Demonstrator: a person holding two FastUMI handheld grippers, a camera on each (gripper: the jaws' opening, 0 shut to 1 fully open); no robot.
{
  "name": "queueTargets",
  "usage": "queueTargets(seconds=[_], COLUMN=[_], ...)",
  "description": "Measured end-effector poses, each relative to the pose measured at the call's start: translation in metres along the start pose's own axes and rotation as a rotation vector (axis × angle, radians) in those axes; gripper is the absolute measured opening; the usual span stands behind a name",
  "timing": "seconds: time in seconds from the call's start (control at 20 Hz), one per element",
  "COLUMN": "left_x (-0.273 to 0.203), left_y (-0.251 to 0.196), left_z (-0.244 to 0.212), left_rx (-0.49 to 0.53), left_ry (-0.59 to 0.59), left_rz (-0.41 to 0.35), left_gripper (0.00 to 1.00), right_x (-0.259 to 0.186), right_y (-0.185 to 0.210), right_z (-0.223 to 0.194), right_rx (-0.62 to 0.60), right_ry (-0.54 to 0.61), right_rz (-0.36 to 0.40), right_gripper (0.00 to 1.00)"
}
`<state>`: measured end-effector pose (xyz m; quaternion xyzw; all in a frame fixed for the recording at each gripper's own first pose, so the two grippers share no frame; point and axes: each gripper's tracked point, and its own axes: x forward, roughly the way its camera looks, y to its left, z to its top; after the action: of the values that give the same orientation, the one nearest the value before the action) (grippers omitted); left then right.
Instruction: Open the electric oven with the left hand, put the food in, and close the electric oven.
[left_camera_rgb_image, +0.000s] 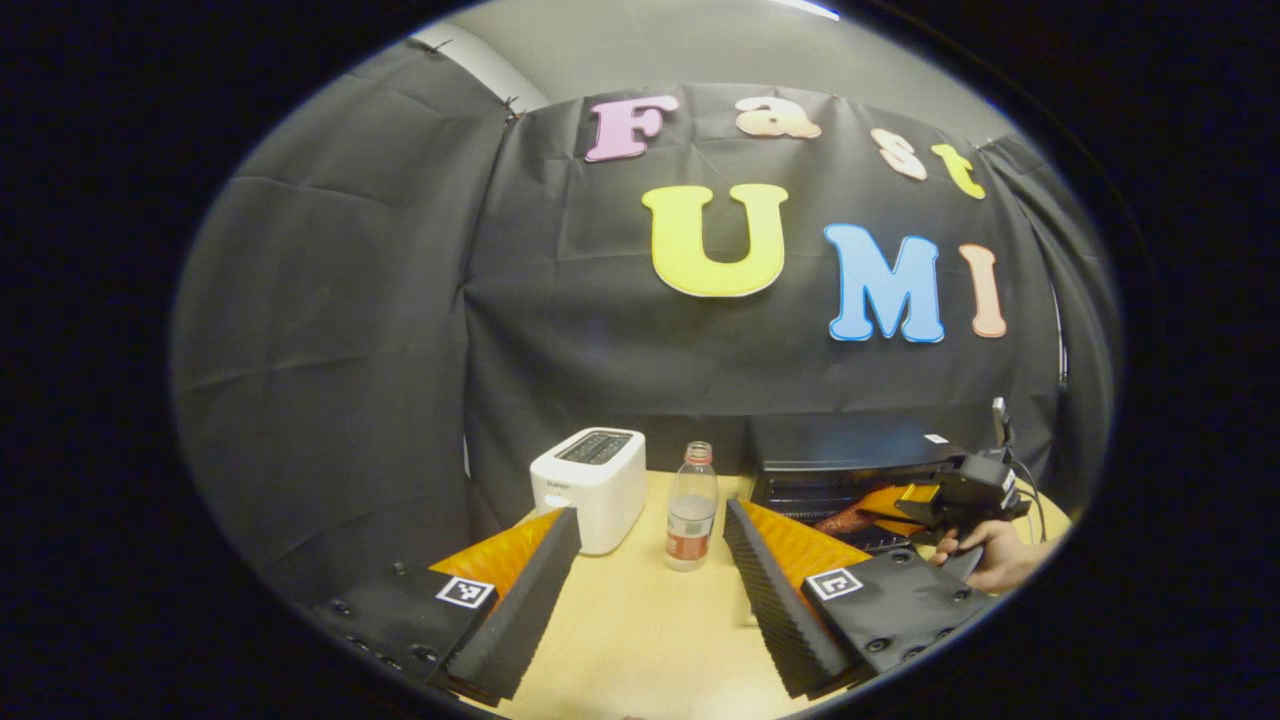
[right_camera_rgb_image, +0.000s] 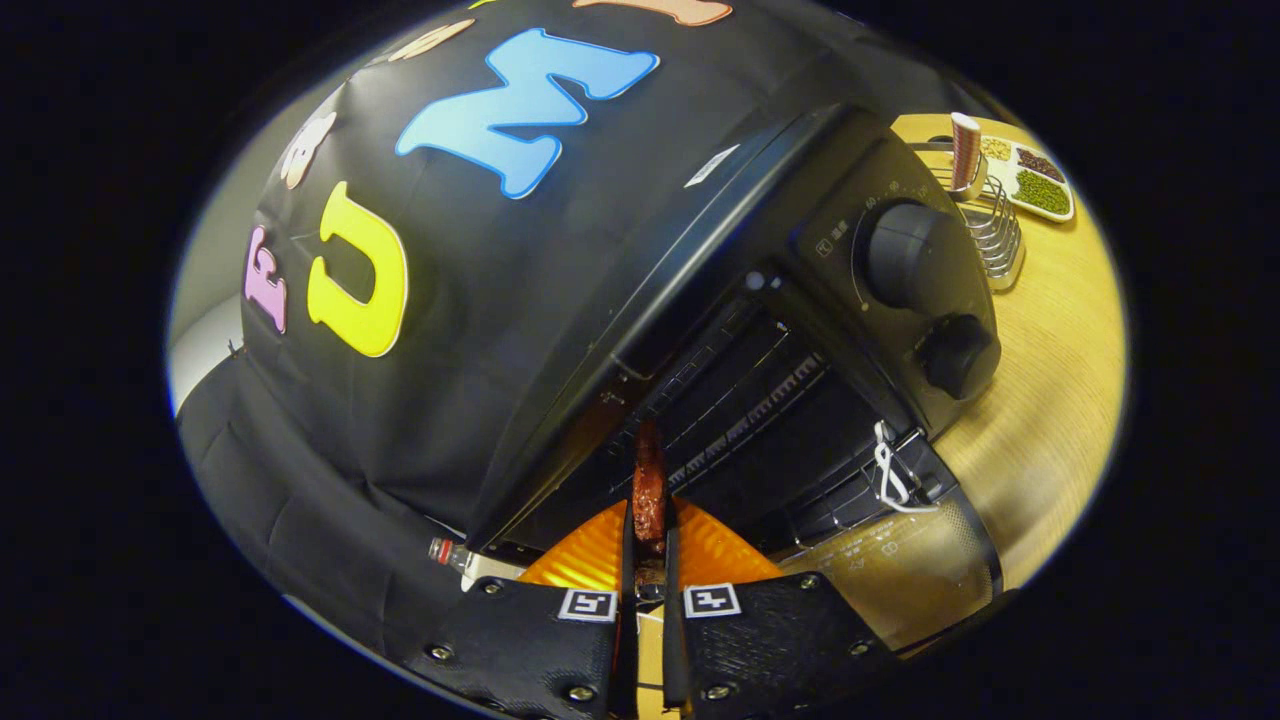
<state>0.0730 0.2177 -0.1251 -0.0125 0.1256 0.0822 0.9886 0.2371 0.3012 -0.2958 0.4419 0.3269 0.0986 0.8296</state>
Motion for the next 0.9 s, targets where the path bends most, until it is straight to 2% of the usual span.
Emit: queueTargets(seconds=[0.15,0.25,0.3,0.35,0.4,0.5,0.6,0.85,0.9], left_x=[0.001,0.003,0.003,0.004,0.005,0.006,0.004,-0.001,-0.001], left_y=[0.002,0.003,0.004,0.004,0.002,-0.003,-0.009,-0.033,-0.04], left_z=[0.0,-0.002,-0.002,0.0,0.0,-0.002,0.0,-0.001,-0.004], left_rx=[0.003,-0.004,-0.005,-0.005,-0.005,-0.007,-0.005,-0.002,-0.002], left_ry=[0.004,0.008,0.006,0.004,0.001,0.003,-0.002,-0.01,-0.009], left_rz=[-0.002,-0.002,0.0,0.001,-0.001,-0.01,-0.021,-0.064,-0.075], left_gripper=[0.98,0.98,0.98,0.99,1.0,1.0,1.0,1.0,0.98], right_x=[0.003,0.005,0.002,0.0,-0.001,-0.008,-0.018,-0.071,-0.084], right_y=[-0.003,-0.018,-0.023,-0.022,-0.023,-0.021,-0.019,0.0,0.005], right_z=[0.005,0.006,0.007,0.008,0.011,0.015,0.022,0.037,0.038], right_rx=[-0.014,-0.088,-0.122,-0.142,-0.164,-0.206,-0.25,-0.426,-0.463], right_ry=[-0.012,-0.014,-0.011,-0.009,-0.011,-0.018,-0.037,-0.108,-0.117], right_rz=[-0.019,-0.1,-0.122,-0.129,-0.144,-0.157,-0.16,-0.133,-0.123], right_gripper=[0.1,0.19,0.29,0.34,0.54,0.71,0.97,0.97,0.97])
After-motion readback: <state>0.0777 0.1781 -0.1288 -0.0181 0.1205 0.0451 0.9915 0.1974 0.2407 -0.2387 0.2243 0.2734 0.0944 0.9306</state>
